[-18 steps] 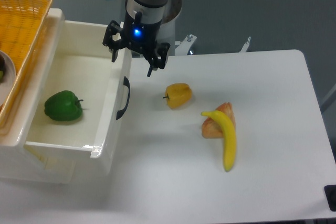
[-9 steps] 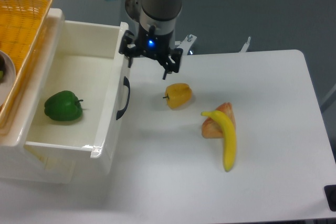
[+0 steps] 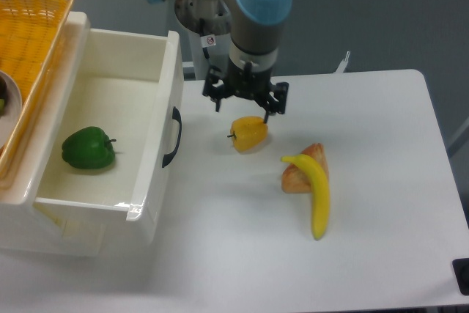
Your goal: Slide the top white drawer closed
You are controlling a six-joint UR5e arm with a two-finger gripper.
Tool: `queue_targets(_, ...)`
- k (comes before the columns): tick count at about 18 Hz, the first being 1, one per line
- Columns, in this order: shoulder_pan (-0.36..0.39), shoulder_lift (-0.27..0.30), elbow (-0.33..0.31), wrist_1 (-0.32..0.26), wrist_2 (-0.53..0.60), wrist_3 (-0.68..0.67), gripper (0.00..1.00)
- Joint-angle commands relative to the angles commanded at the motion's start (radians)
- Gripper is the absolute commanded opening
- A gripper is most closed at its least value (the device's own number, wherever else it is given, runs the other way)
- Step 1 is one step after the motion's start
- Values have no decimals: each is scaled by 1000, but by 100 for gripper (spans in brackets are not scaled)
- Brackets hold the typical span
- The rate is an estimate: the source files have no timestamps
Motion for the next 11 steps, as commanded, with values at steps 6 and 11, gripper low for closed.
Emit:
queue_targets(6, 11, -5, -9, 0, 55, -54, 100)
queue_targets(11, 14, -34, -9, -3, 59, -168, 100)
